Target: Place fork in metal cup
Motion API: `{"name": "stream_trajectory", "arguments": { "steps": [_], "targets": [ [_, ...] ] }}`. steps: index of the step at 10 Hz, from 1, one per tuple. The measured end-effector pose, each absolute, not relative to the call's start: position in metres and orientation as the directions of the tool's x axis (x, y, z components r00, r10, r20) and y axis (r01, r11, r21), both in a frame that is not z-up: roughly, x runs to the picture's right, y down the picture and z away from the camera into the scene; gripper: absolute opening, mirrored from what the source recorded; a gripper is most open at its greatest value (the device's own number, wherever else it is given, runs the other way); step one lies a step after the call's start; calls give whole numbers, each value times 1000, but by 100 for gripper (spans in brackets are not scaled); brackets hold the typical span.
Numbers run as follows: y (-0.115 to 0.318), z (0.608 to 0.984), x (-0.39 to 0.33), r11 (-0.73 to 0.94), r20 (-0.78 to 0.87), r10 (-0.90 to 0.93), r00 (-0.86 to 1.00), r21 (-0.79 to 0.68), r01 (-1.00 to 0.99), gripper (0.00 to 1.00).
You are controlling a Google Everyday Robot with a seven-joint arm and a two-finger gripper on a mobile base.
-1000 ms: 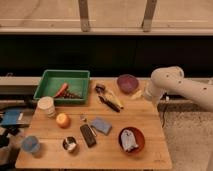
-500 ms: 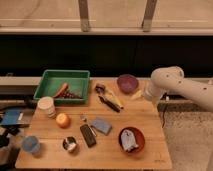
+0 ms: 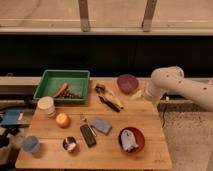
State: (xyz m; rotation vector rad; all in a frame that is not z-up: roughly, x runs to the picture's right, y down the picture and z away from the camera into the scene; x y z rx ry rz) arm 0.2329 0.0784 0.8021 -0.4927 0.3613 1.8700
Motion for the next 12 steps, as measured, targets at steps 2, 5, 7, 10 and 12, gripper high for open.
{"name": "stream_trajectory", "arguments": {
  "steps": [2,5,7,10,12],
  "targets": [
    [78,802,233,-339,-499,813,-299,11,-941,80],
    [78,802,233,-339,-499,813,-299,11,-941,80],
    [78,802,233,-339,-499,813,-299,11,-941,80],
    [78,802,233,-337,-500,814,-297,10,-941,80],
    [78,803,231,-301,-511,818,-263,10,-954,80]
  ]
}}
